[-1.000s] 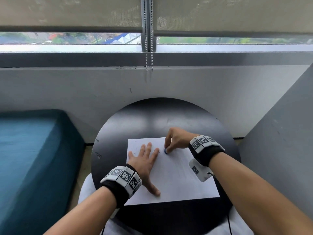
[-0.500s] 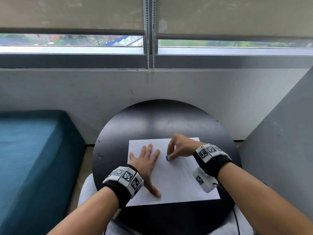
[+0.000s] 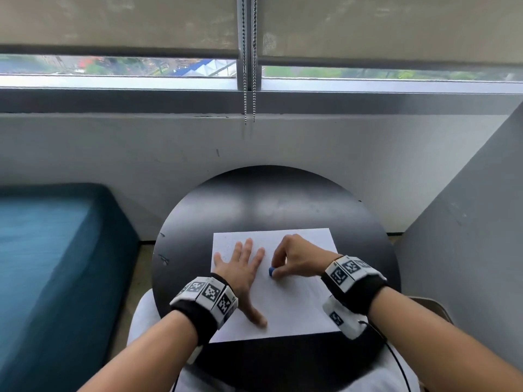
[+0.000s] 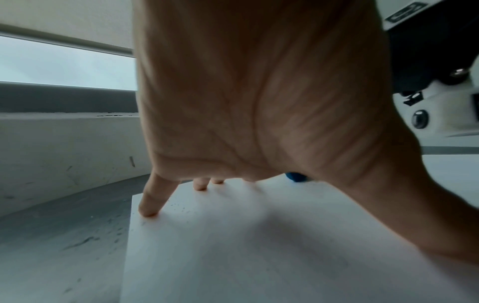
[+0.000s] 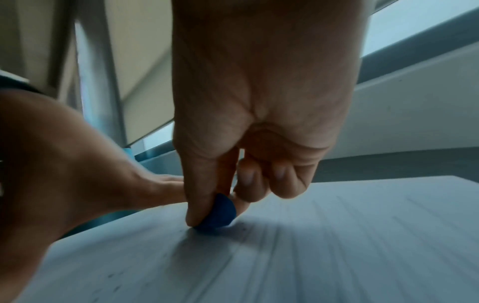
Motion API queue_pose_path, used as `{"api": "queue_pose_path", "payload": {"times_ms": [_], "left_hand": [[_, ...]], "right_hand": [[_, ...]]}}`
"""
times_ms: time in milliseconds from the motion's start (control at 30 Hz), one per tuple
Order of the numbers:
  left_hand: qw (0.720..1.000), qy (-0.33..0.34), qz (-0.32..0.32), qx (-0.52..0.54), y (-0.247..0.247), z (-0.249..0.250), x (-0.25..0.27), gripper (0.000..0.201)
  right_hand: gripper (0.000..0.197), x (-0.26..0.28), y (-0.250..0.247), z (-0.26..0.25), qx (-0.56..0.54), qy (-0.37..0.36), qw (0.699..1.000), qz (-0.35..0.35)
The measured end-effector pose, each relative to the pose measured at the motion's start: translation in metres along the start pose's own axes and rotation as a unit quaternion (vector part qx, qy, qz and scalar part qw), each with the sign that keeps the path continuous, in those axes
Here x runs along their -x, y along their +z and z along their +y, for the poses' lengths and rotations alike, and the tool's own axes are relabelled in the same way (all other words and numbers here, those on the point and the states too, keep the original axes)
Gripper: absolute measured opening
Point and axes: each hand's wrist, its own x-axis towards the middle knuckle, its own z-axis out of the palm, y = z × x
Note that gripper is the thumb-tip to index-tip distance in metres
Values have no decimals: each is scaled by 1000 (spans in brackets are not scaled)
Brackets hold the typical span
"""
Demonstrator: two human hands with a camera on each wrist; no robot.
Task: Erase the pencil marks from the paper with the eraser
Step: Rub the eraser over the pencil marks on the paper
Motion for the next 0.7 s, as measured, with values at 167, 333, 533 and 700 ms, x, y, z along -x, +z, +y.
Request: {"api": "queue_pose_path", "payload": {"times_ms": [167, 333, 533, 700], "left_hand": [[1000, 2, -7, 4, -1, -1, 0, 150], [1000, 0, -3, 6, 1, -1, 0, 151], [1000, 4, -12, 10, 0, -2, -1, 151], [1000, 4, -10, 12, 1, -2, -1, 151]], "right_hand": [[11, -3, -10, 5, 2, 20, 999, 40], [11, 18, 7, -2, 10, 16, 1000, 10], [14, 17, -1, -4, 18, 23, 1000, -2], [12, 26, 7, -3, 7, 24, 1000, 13]]}}
